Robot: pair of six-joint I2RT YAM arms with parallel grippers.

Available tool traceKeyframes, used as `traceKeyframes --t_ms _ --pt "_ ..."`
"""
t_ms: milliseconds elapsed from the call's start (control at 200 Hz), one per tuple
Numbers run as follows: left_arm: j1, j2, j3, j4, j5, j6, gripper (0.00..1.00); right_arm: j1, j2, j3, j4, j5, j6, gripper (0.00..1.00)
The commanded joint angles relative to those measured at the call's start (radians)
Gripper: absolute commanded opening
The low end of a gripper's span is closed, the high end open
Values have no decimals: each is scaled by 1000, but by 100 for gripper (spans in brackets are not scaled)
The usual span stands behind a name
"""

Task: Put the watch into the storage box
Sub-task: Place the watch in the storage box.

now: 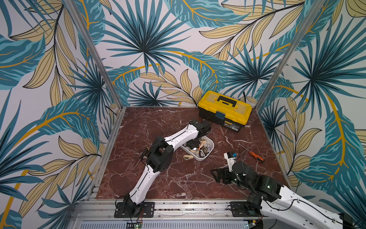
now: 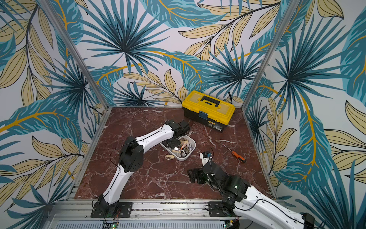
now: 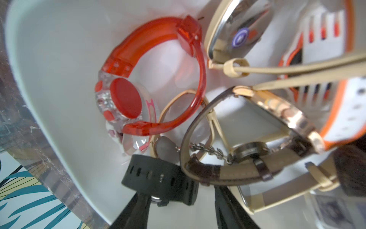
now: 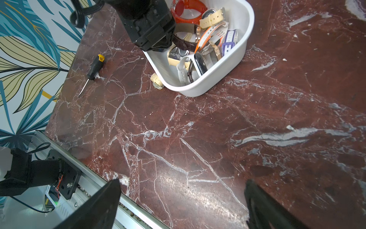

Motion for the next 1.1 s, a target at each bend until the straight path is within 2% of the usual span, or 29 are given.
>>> traceKeyframes --t_ms 0,125,270,371,471,596,686,816,921,1097 --pt "-6 -106 15 -25 -8 -30 58 4 2 24 18 1 -15 100" --pt "-2 -199 -15 -8 11 -59 63 4 -4 29 24 6 -16 100" --pt "42 -375 -136 97 122 -133 70 4 -3 31 51 0 -9 100" --pt "61 -559 -313 252 235 -173 75 2 37 43 83 -15 -6 99" --pt "62 -783 -538 443 372 -215 82 2 146 82 127 -55 -3 100" --pt "53 -1073 -841 674 481 -277 99 2 334 134 225 -113 21 100" --pt "38 -1270 -1033 789 493 -326 100 2 515 211 236 -140 34 99" --pt "10 -1506 -1208 796 475 -390 100 9 750 341 237 -187 67 93" --pt "-14 -1650 -1284 739 430 -439 100 15 862 403 255 -187 120 91" --pt "-42 -1792 -1338 647 378 -494 100 23 971 440 316 -141 235 85"
